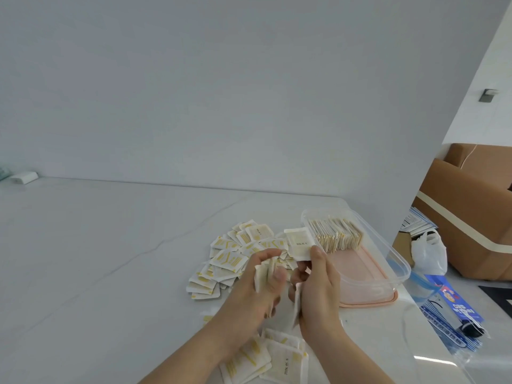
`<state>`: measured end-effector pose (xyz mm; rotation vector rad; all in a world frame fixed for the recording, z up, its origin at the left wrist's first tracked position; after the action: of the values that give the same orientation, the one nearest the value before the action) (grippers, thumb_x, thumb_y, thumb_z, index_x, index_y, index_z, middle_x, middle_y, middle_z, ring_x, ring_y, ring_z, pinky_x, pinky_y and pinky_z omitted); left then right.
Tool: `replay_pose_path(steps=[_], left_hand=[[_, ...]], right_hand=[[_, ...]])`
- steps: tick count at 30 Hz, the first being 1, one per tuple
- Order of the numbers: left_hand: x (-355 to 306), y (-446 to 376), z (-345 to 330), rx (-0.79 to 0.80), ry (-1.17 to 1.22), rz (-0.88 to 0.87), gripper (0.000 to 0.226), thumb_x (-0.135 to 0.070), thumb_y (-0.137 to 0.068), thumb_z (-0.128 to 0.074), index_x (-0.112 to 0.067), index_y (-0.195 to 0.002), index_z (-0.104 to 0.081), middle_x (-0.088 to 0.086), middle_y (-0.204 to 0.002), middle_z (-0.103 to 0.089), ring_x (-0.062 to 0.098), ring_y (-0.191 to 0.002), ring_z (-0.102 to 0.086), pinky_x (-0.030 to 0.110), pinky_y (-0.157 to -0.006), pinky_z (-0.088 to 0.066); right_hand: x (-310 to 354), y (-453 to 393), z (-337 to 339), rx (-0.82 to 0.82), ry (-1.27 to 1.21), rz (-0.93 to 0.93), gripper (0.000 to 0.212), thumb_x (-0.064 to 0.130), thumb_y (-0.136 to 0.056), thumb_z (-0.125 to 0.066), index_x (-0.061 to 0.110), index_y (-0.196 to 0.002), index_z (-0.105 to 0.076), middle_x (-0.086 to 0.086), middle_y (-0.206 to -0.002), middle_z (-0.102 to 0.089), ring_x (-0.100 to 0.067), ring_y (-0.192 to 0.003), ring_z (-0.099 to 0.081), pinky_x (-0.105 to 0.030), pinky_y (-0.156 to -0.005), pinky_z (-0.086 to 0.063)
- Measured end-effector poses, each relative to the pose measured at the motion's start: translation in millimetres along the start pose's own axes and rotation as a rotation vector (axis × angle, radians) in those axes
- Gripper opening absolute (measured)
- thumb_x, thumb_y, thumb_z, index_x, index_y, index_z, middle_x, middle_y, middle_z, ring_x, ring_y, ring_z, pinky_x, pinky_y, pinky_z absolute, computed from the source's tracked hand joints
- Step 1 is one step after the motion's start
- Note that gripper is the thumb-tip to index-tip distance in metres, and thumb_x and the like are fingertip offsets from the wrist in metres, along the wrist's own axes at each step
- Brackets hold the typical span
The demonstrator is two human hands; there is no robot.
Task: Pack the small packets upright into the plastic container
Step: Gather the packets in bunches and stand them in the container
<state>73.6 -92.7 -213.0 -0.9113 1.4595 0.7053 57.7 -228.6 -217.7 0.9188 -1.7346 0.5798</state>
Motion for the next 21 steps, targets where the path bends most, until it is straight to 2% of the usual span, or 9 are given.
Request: replay_pose_path(steps=[3,6,8,12,14,16,17,19,21], left_hand=[[-1,5,-15,0.084,-0.100,-0.005,0.057,-0.051,-0.085,-0.075,-0.042,-0.133,-0.047,-0.022,-0.082,-0.067,-0.001,-0.079,-0.064,0.017,-0.077,-0.049],[0,8,-22,0.124,-0.119,0.009,0.046,-0.040,-0.092,-0.073,-0.036,-0.134,-0.054,-0.009,-0.115,-0.074,0.009,-0.113,-0.069,0.028,-0.098,-0.053],[-4,11,-26,0.135,-0.098,0.004,0.044,-0.037,-0.097,-0.067,-0.029,-0.138,-0.053,-0.006,-0.129,-0.070,0.010,-0.125,-0.064,0.028,-0.103,-0.051],[-4,14,-28,0.108,-0.041,0.048,0.035,-0.035,-0.101,-0.055,-0.026,-0.135,-0.057,-0.010,-0.127,-0.072,0.006,-0.124,-0.064,0.026,-0.103,-0.049],[-2,13,-25,0.077,-0.028,0.071,0.034,-0.039,-0.100,-0.053,-0.030,-0.133,-0.059,-0.013,-0.125,-0.073,0.004,-0.121,-0.065,0.028,-0.106,-0.049],[2,12,-20,0.055,0.016,0.110,0.035,-0.041,-0.100,-0.055,-0.032,-0.133,-0.059,-0.011,-0.125,-0.074,0.006,-0.121,-0.066,0.035,-0.111,-0.048],[5,11,-18,0.053,0.036,0.130,0.035,-0.042,-0.100,-0.056,-0.032,-0.133,-0.060,-0.010,-0.126,-0.073,0.009,-0.123,-0.066,0.040,-0.113,-0.046],[9,12,-17,0.051,0.026,0.152,0.037,-0.046,-0.099,-0.058,-0.033,-0.133,-0.060,-0.009,-0.127,-0.073,0.010,-0.124,-0.065,0.044,-0.115,-0.045],[12,12,-18,0.054,0.033,0.162,0.039,-0.048,-0.096,-0.060,-0.033,-0.131,-0.062,-0.007,-0.125,-0.074,0.010,-0.120,-0.067,0.038,-0.109,-0.050]], right_hand=[[-4,6,4,-0.068,-0.104,-0.070,0.035,0.033,-0.106,-0.048,0.014,-0.078,-0.055,-0.001,-0.069,-0.045,-0.015,-0.060,-0.043,-0.033,-0.057,-0.038],[8,14,6,-0.131,-0.128,-0.008,0.038,0.035,-0.107,-0.046,0.015,-0.076,-0.056,-0.001,-0.069,-0.047,-0.017,-0.065,-0.048,-0.033,-0.061,-0.043],[19,19,7,-0.157,-0.106,0.079,0.039,0.035,-0.108,-0.043,0.017,-0.077,-0.058,-0.002,-0.071,-0.050,-0.020,-0.073,-0.054,-0.034,-0.070,-0.048],[13,25,10,-0.180,-0.017,0.070,0.041,0.046,-0.108,-0.039,0.037,-0.077,-0.065,-0.003,-0.088,-0.060,-0.022,-0.084,-0.060,-0.049,-0.089,-0.052],[11,26,11,-0.188,-0.001,0.072,0.035,0.049,-0.107,-0.037,0.035,-0.094,-0.067,-0.005,-0.104,-0.063,-0.023,-0.097,-0.061,-0.052,-0.100,-0.051],[12,27,8,-0.159,-0.005,0.076,0.037,0.047,-0.108,-0.037,0.024,-0.107,-0.065,0.007,-0.103,-0.068,-0.007,-0.096,-0.065,-0.040,-0.093,-0.053],[13,26,5,-0.140,-0.004,0.089,0.037,0.044,-0.109,-0.036,0.020,-0.103,-0.064,0.014,-0.088,-0.068,0.002,-0.081,-0.064,-0.030,-0.082,-0.054],[15,28,1,-0.104,0.008,0.110,0.037,0.040,-0.109,-0.036,0.016,-0.094,-0.058,0.015,-0.065,-0.062,0.003,-0.060,-0.060,-0.022,-0.066,-0.050],[17,30,-1,-0.093,0.024,0.128,0.037,0.041,-0.110,-0.035,0.017,-0.094,-0.058,0.016,-0.065,-0.063,0.001,-0.064,-0.061,-0.020,-0.066,-0.049]])
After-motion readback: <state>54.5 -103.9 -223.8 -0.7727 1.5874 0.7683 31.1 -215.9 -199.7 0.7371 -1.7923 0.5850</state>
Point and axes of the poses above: each hand's wrist, its own y-axis away from the middle knuckle, its own z-axis out of the back of the hand, x = y × z, the point moved 10 cm from there along -y, towards the middle knuckle
